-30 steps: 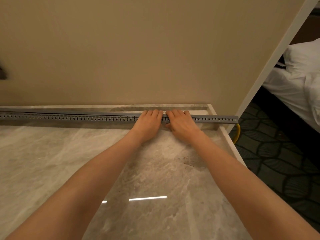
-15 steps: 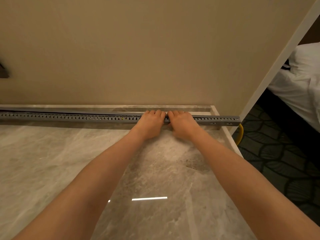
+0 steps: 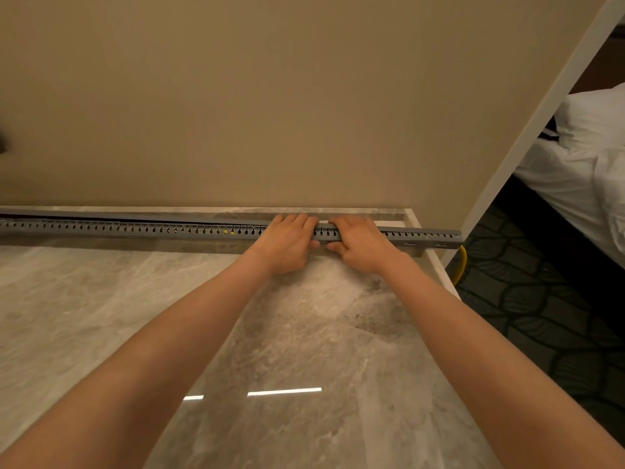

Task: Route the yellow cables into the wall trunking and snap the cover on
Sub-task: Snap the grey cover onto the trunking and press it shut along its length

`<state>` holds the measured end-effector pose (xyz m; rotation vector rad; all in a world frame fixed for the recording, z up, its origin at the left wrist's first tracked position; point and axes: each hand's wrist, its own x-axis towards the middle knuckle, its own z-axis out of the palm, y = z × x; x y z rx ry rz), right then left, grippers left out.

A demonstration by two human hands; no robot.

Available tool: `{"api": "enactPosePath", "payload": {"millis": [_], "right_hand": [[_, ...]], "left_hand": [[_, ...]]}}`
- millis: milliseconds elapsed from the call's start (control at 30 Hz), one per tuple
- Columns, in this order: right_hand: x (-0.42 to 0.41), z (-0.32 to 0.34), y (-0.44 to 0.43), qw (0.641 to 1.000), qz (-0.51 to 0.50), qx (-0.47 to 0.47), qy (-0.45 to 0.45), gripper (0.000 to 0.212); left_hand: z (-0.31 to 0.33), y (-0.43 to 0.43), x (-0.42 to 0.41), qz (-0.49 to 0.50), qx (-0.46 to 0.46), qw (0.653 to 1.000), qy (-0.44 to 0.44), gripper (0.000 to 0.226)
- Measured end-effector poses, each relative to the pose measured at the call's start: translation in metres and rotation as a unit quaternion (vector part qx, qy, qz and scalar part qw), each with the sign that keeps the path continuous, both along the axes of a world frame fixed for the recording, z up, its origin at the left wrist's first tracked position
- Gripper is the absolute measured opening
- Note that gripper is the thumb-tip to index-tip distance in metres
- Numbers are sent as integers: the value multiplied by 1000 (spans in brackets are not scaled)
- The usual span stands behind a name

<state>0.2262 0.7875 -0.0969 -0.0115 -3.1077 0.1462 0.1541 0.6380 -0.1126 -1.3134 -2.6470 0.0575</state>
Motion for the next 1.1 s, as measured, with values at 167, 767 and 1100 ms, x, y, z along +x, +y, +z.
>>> {"api": "enactPosePath", "payload": {"millis": [167,767,1100], "right_hand": [[0,5,-5,998,1,41,-42,43],[-3,1,-10,998,-10,57,14,34],[8,-5,-11,1000,-15,-6,17,41]], "left_hand": [[-3,2,6,-34,26,999,19,46],[-1,9,9,14,61,997,-37,30],[36,8,0,24,-83,978,-191,36]]}}
